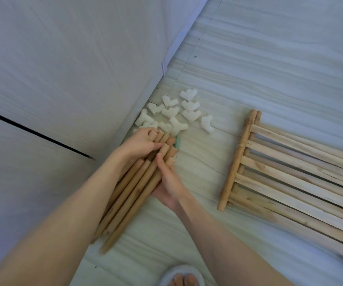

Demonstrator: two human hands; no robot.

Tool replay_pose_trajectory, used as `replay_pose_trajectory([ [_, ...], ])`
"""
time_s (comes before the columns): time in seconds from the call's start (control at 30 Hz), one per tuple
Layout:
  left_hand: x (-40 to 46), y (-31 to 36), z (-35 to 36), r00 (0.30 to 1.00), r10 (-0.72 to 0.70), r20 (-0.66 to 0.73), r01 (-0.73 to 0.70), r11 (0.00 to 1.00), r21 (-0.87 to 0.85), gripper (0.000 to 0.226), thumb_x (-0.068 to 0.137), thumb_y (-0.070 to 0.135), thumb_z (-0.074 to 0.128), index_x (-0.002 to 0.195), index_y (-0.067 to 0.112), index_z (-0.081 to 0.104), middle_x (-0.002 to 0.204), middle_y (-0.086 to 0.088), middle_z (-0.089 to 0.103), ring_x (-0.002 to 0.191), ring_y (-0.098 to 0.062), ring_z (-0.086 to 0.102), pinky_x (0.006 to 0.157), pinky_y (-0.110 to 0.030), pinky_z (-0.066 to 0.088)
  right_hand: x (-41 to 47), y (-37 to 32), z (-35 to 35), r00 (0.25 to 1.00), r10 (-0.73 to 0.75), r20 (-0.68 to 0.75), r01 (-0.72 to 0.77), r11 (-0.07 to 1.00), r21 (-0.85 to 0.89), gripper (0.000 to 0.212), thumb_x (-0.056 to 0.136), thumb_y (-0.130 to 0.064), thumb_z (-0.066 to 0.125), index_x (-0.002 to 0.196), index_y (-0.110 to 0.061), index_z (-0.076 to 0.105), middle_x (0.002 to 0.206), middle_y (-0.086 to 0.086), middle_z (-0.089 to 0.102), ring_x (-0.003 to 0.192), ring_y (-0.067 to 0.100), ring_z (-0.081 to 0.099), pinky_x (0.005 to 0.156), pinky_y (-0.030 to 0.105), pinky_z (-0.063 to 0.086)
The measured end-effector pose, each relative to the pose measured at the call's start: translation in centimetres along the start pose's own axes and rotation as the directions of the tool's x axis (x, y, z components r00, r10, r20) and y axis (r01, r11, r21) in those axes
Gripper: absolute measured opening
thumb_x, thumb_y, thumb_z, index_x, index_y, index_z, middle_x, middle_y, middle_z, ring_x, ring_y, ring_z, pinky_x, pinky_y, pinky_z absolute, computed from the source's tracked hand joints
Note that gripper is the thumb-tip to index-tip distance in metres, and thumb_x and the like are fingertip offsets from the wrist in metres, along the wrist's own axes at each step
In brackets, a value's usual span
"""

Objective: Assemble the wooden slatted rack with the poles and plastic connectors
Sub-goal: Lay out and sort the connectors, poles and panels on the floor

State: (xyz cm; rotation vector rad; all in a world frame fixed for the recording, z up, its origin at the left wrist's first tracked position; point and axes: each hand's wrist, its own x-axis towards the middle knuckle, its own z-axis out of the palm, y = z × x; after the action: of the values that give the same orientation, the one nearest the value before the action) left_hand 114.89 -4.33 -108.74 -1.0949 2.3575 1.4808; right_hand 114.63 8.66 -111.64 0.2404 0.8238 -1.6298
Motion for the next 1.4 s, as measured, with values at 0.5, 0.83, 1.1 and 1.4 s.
replay_pose_trajectory([
  [0.5, 0.8, -3.1, -0.6, 0.983, -0.176, 0.050, 0.180, 0.978, -0.102, 0.015, 0.087, 0.005, 0.063, 0.101, 0.008, 0.063, 0.090, -0.003, 0.066, 0.084, -0.014, 0.062, 0.072, -0.023, 0.049, 3.2, -1.2, -0.4, 0.936, 0.215, -0.278, -0.215, 0.976, 0.030, 0.029, 0.091, -0.028, 0.047, 0.097, -0.006, 0.064, 0.084, 0.010, 0.064, 0.087, 0.026, 0.063, 0.072, 0.036, 0.051],
  [0.83, 0.0, -2.9, -1.5, 0.993, -0.120, -0.019, 0.119, 0.990, -0.080, 0.017, 0.088, 0.006, 0.061, 0.104, 0.010, 0.062, 0.095, -0.001, 0.065, 0.091, -0.014, 0.060, 0.080, -0.023, 0.047, 3.5, -2.0, -0.1, 0.964, 0.145, -0.224, -0.185, 0.968, -0.169, 0.011, 0.087, -0.011, 0.054, 0.095, -0.015, 0.061, 0.086, 0.007, 0.065, 0.077, 0.019, 0.062, 0.081, 0.042, 0.052],
  [1.1, -0.5, -2.8, -1.9, 0.994, -0.103, -0.040, 0.099, 0.992, -0.080, 0.014, 0.086, 0.005, 0.064, 0.097, 0.012, 0.057, 0.089, 0.001, 0.059, 0.081, -0.008, 0.056, 0.073, -0.016, 0.045, 3.5, -1.4, -0.4, 0.963, 0.033, -0.267, -0.097, 0.968, -0.230, 0.011, 0.093, -0.017, 0.058, 0.099, -0.010, 0.063, 0.090, 0.005, 0.069, 0.082, 0.019, 0.065, 0.074, 0.035, 0.054],
  [1.4, -1.2, -1.8, -4.2, 0.987, -0.096, -0.126, 0.073, 0.983, -0.171, 0.021, 0.083, 0.006, 0.067, 0.102, 0.001, 0.059, 0.093, -0.013, 0.062, 0.089, -0.023, 0.062, 0.088, -0.037, 0.051, 2.3, -5.5, 0.6, 0.964, -0.190, -0.186, 0.127, 0.943, -0.307, 0.028, 0.097, -0.017, 0.050, 0.119, 0.001, 0.053, 0.088, 0.008, 0.066, 0.084, 0.018, 0.064, 0.081, 0.035, 0.054],
])
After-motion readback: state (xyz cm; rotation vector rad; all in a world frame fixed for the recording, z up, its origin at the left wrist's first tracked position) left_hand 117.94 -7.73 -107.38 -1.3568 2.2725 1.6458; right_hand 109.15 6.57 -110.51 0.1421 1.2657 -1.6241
